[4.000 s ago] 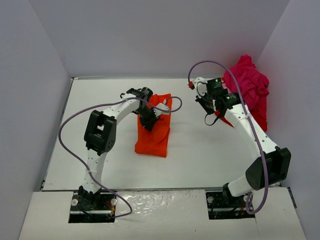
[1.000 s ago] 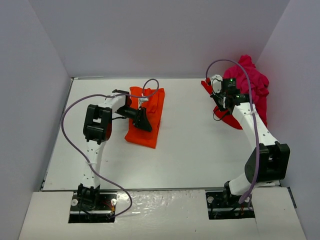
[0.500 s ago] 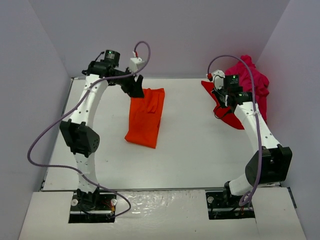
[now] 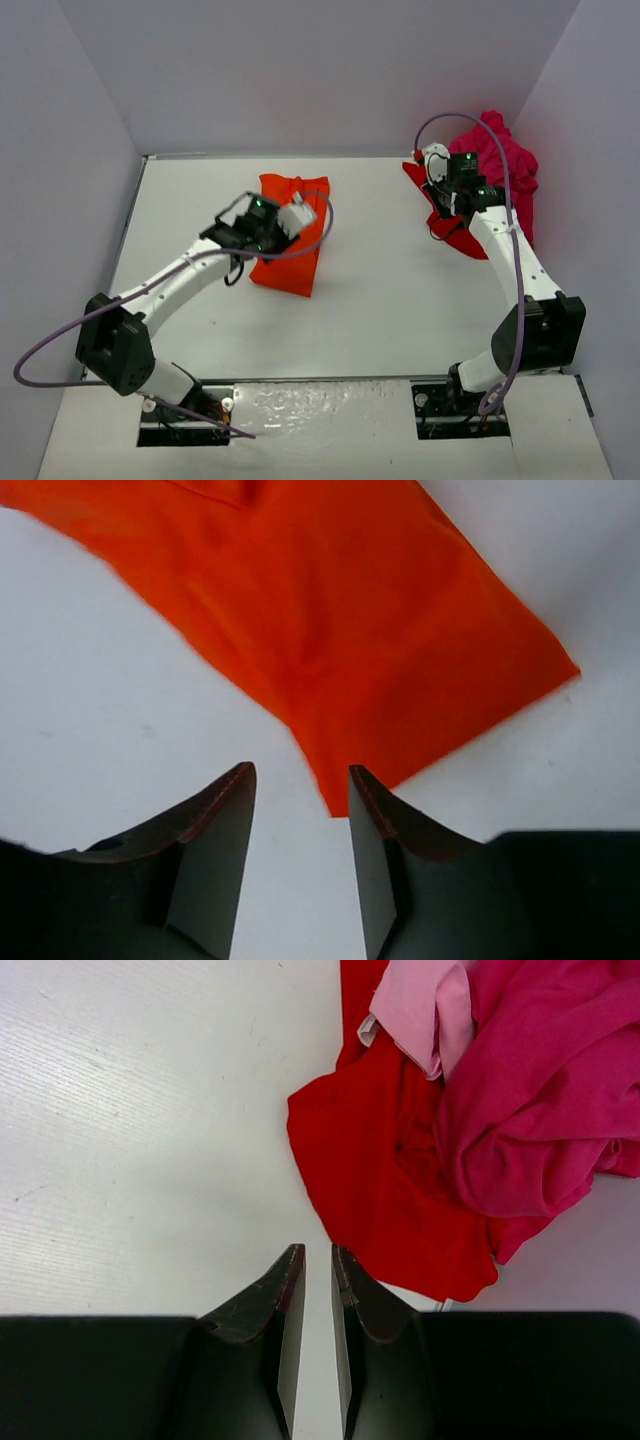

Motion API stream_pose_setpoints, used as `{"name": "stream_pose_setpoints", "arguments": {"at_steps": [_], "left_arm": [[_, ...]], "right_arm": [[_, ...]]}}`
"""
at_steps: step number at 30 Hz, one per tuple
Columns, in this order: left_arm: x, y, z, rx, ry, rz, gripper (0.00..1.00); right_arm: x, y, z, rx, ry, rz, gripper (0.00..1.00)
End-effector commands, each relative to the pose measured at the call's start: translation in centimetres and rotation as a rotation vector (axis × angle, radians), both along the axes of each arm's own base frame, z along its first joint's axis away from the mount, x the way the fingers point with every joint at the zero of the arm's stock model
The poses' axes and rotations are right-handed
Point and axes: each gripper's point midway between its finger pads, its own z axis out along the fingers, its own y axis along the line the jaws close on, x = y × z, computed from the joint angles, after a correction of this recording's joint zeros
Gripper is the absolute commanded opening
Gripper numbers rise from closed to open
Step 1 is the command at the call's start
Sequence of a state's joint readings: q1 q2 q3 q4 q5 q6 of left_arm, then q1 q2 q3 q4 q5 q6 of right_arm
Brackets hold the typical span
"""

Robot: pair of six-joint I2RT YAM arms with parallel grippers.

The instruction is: Fold and stack the t-shirts

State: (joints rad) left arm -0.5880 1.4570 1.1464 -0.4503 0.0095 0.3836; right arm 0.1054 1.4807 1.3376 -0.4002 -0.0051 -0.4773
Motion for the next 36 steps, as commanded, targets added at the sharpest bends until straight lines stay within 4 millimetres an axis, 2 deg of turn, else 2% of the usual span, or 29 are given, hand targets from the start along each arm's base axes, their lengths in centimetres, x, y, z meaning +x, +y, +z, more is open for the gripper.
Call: {"name": "stream_pose_setpoints", "arguments": {"at_steps": [1, 2, 3, 5, 6, 9, 13, 15, 18, 22, 23, 24, 28, 30, 33, 36], "left_arm": [[-4.3, -1.1, -2.4, 0.056, 0.065, -0.224, 0.36], [-6.3, -1.6, -3.6, 0.079, 0.109, -0.291, 0.35], [-7.3, -1.8, -4.2, 0.105, 0.116, -0.323, 0.35], [-8.1, -1.9, -5.1, 0.157, 0.107, -0.360, 0.34], [-8.5, -2.1, -5.8, 0.177, 0.103, -0.384, 0.34], [-8.5, -2.1, -6.9, 0.236, 0.076, -0.410, 0.33], [-8.2, -2.8, -8.1, 0.295, 0.011, -0.438, 0.33], [-7.6, -2.8, -8.5, 0.320, -0.010, -0.426, 0.31], [-5.9, -3.0, -8.2, 0.356, -0.085, -0.393, 0.30], [-4.1, -2.9, -7.8, 0.439, -0.189, -0.373, 0.30], [-3.8, -2.7, -8.0, 0.477, -0.209, -0.380, 0.30], [-3.6, -2.8, -8.3, 0.500, -0.226, -0.392, 0.30], [-2.8, -2.6, -9.3, 0.569, -0.253, -0.397, 0.30], [-2.8, -2.5, -9.8, 0.585, -0.245, -0.411, 0.28], [-3.3, -2.3, -10.6, 0.599, -0.213, -0.438, 0.22], [-3.8, -2.0, -11.2, 0.606, -0.188, -0.455, 0.21]], "right_arm": [[0.8, -0.7, 3.0, -0.009, -0.096, -0.034, 0.33], [0.9, -0.9, 2.7, -0.019, -0.090, -0.042, 0.34], [0.8, -1.0, 2.5, -0.023, -0.084, -0.045, 0.36], [0.9, -1.1, 2.1, -0.020, -0.077, -0.047, 0.43], [1.1, -0.9, 2.1, -0.010, -0.077, -0.047, 0.43], [1.8, 1.0, 1.9, 0.062, -0.047, 0.017, 0.40], [3.1, 4.0, 2.7, 0.153, 0.014, 0.104, 0.33], [3.6, 6.4, 2.9, 0.218, 0.053, 0.177, 0.34], [3.7, 11.9, 3.3, 0.256, 0.136, 0.318, 0.34], [2.5, 18.6, 2.9, 0.280, 0.232, 0.488, 0.32], [1.9, 21.1, 3.3, 0.283, 0.243, 0.556, 0.33], [1.4, 22.7, 2.4, 0.275, 0.284, 0.597, 0.32], [0.6, 25.7, -2.2, 0.290, 0.415, 0.649, 0.30], [0.3, 26.2, -4.2, 0.284, 0.470, 0.656, 0.29], [-0.1, 26.3, -5.8, 0.265, 0.510, 0.659, 0.29], [-1.0, 26.0, -7.1, 0.236, 0.545, 0.665, 0.30]]}}
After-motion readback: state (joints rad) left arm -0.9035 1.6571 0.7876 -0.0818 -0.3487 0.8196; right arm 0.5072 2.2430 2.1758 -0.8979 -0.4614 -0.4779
